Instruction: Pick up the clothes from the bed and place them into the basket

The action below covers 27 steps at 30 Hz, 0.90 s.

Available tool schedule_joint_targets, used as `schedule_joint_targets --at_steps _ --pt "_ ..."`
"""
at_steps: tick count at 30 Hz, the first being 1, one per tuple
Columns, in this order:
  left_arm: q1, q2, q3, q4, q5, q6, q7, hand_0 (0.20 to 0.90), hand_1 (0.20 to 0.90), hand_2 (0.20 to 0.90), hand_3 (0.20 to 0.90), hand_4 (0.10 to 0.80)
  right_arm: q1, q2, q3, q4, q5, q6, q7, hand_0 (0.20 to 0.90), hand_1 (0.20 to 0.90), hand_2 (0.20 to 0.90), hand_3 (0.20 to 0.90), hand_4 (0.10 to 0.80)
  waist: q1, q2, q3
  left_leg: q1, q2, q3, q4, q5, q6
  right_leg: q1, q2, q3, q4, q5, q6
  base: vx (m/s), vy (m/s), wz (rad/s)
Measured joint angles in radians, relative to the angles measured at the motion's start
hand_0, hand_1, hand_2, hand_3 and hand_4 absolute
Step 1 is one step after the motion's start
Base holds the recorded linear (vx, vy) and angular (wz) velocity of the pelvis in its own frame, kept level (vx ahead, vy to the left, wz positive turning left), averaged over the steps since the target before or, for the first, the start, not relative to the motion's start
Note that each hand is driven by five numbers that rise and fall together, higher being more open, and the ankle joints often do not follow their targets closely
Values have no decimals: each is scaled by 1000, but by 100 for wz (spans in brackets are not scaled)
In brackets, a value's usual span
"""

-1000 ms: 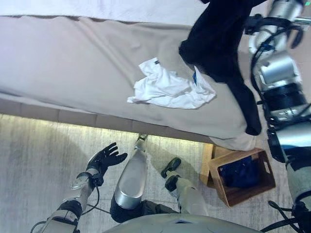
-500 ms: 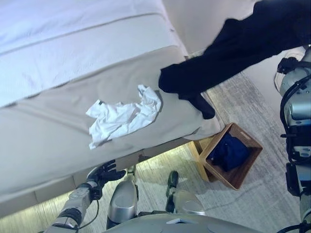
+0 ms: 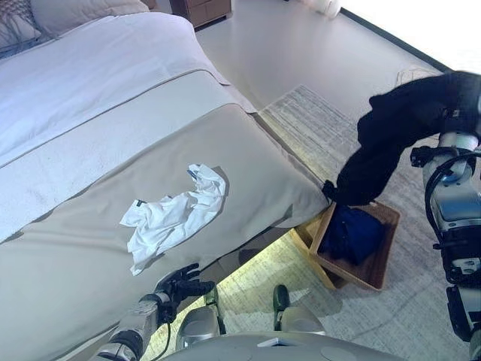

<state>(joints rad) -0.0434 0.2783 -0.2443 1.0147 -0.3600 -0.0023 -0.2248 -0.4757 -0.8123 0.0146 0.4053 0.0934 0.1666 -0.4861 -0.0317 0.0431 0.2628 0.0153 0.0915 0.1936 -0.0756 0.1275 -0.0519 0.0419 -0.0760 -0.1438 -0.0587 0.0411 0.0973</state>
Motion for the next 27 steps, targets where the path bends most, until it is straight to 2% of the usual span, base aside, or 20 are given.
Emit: schedule_joint_targets --at_steps 4,8,9,10,11,14,15,17,20,27 --pt "-25 -3 -49 0 -8 -2 -1 900 900 900 900 800 -14 0 5 113 -1 27 -2 300 300 300 200 100 -4 55 24 -57 0 3 9 1 -11 -105 -17 6 96 -29 -16 -183 -7 -5" --pt "-69 -7 -74 -9 -58 -26 -1 900 900 900 900 800 -87 0 33 230 -6 54 -16 300 300 300 200 100 -5 131 94 -137 -19 26 20 9 -9 -270 -47 28 255 -62 -20 -135 13 -15" --pt "-85 -9 -75 -11 -74 -28 -1 900 900 900 900 800 -94 0 42 254 -6 65 -16 582 582 582 529 429 -6 150 113 -154 -23 26 20 11 -11 -307 -54 33 297 -80 -24 -109 11 -7" --pt "-97 -8 -75 -13 -77 -41 -1 900 900 900 900 800 -100 0 53 275 -6 79 -16 754 754 754 730 630 -4 162 134 -161 -27 27 21 15 -13 -334 -58 39 331 -94 -25 -99 6 -6" --pt "-106 -6 -75 -18 -83 -53 -1 900 900 900 900 800 -119 0 76 309 -6 85 -18 900 900 900 900 800 -4 169 160 -166 -28 31 24 18 -12 -357 -61 48 364 -109 -30 -80 2 -10" --pt "-130 -5 -76 -22 -104 -68 -4 900 900 900 900 800 -179 3 120 400 -6 138 -18 900 900 900 900 800 -2 187 185 -220 -29 36 44 28 -10 -431 -67 56 428 -128 -39 -66 21 -6" --pt "-138 -3 -83 -34 -119 -72 -4 900 900 900 900 800 -213 3 134 446 -7 160 -18 900 900 900 900 800 -4 195 200 -234 -31 35 51 43 1 -455 -68 60 448 -137 -43 12 12 -6" --pt "-148 2 -107 -54 -142 -84 -10 900 900 900 900 800 -271 3 162 543 -8 207 -13 900 900 900 900 800 -3 196 213 -254 -36 36 56 53 0 -498 -69 70 499 -157 -49 -14 4 -3" --pt "-158 1 -114 -70 -162 -94 -27 900 900 900 900 800 -300 4 173 665 -5 221 -11 900 900 900 900 800 9 196 213 -274 -38 32 73 54 0 -532 -71 76 543 -171 -60 -37 10 0" --pt "-162 6 -112 -140 -209 -107 -38 900 900 900 900 800 -309 -18 175 678 -1 271 -17 900 900 900 900 800 10 196 213 -275 -41 16 75 54 -1 -541 -76 72 569 -188 -65 -21 57 3"
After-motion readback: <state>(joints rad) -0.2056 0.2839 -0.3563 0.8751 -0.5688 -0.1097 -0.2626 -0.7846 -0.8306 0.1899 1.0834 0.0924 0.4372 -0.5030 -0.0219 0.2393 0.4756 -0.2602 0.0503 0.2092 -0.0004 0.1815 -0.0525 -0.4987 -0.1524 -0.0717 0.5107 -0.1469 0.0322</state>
